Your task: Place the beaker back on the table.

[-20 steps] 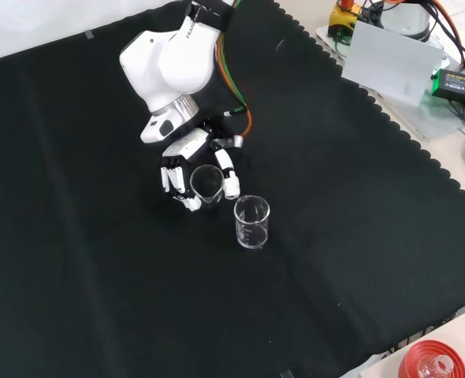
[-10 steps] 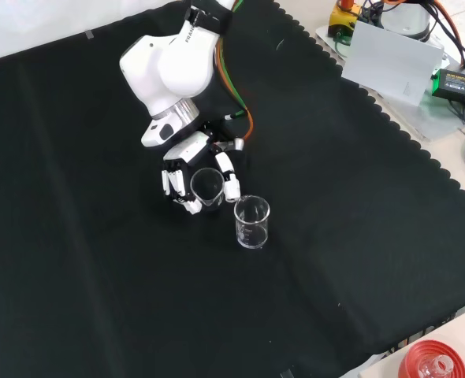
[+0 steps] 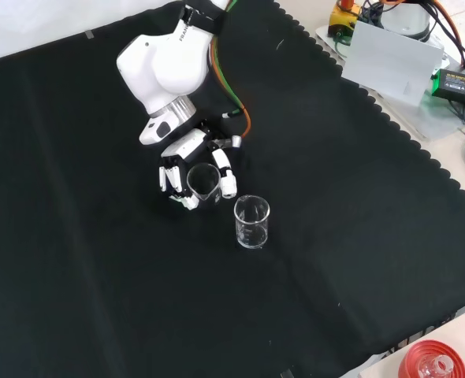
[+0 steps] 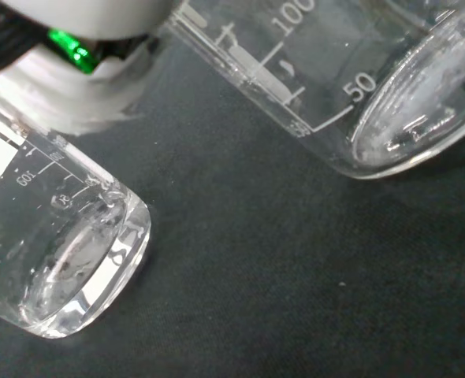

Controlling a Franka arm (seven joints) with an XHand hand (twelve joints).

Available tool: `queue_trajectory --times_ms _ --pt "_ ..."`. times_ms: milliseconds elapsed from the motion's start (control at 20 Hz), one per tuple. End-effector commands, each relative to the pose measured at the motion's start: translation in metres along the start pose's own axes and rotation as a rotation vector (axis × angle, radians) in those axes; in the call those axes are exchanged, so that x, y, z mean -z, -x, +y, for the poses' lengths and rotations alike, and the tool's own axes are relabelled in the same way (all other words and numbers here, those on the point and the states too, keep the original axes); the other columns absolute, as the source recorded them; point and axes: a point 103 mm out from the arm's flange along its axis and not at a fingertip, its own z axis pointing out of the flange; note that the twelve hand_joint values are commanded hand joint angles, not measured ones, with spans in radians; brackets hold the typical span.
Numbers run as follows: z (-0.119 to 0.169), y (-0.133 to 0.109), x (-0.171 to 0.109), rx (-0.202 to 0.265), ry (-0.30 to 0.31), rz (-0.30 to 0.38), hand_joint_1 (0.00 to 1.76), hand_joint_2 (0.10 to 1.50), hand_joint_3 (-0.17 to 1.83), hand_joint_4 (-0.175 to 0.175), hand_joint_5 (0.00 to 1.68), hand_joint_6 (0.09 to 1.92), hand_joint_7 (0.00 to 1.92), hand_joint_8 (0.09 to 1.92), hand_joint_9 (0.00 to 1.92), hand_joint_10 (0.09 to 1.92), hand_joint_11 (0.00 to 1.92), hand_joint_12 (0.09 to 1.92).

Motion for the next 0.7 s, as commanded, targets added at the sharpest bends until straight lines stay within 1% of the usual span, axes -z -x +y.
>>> queue_trajectory --times_ms 50,100,150,200,250,400,500,700 --pt "-0.0049 0.0034 0.0028 0.001 -0.011 -0.015 1.05 0.77 0.39 0.131 1.2 0.6 1.3 0.09 1.3 0.09 0.63 1.22" --pt "-0.0055 0.003 0.0033 0.004 -0.01 -0.024 1.01 0.71 0.43 0.085 1.13 0.6 1.25 0.09 1.26 0.09 0.56 1.25" --pt "-0.0062 0.0023 0.0041 0.007 -0.005 -0.032 0.99 0.66 0.48 0.05 1.06 0.61 1.21 0.09 1.22 0.09 0.5 1.27" --pt "-0.0071 0.0019 0.0051 0.011 0.001 -0.042 0.98 0.62 0.53 0.028 1.01 0.63 1.18 0.09 1.19 0.09 0.46 1.28" --pt "-0.0078 0.0014 0.0057 0.014 0.007 -0.051 0.97 0.6 0.55 0.014 0.97 0.65 1.15 0.09 1.17 0.09 0.43 1.29" --pt "-0.0095 0.0006 0.008 0.026 0.022 -0.073 0.96 0.56 0.59 -0.005 0.9 0.69 1.1 0.09 1.13 0.09 0.38 1.31" --pt "-0.0105 0.0004 0.0094 0.032 0.027 -0.078 0.95 0.55 0.59 -0.014 0.81 0.73 1.06 0.09 1.1 0.09 0.34 1.32" --pt "-0.0116 -0.0001 0.0106 0.036 0.018 -0.083 0.92 0.53 0.58 -0.034 0.64 0.76 0.97 0.09 1.01 0.09 0.25 1.33"
